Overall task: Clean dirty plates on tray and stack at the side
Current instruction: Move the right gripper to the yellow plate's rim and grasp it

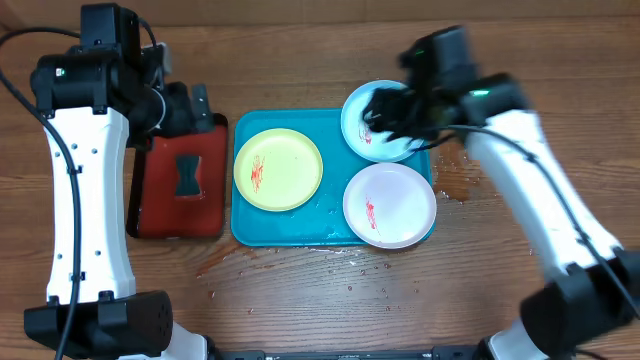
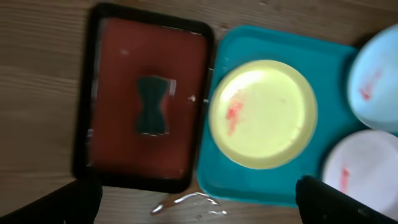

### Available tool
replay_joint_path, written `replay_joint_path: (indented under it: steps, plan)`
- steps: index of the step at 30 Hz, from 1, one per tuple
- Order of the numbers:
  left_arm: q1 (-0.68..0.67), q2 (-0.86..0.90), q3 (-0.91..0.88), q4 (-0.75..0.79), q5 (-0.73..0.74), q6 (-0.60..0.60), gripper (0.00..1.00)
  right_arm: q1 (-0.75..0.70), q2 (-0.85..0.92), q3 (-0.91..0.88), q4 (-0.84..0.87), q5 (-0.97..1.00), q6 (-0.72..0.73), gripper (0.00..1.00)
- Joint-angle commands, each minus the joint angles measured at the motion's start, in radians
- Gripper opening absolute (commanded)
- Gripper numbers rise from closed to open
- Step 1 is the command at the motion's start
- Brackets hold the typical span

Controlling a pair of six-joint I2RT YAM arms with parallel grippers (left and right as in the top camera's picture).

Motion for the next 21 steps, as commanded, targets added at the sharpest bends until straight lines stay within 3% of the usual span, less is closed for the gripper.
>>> replay_joint_path:
  steps: [1,8,21]
  plan:
    - [0.008,-0.014,0.024,0.002,-0.167,-0.061,1.00,0.077,0.077,0.024,0.026,0.142,0.096,0.68]
    - [0.006,-0.013,0.024,0.037,-0.169,-0.061,1.00,0.166,0.232,0.024,0.134,0.166,0.137,0.43]
    - [0.006,-0.008,0.024,0.043,-0.169,-0.061,1.00,0.198,0.379,0.023,0.235,0.166,0.124,0.31]
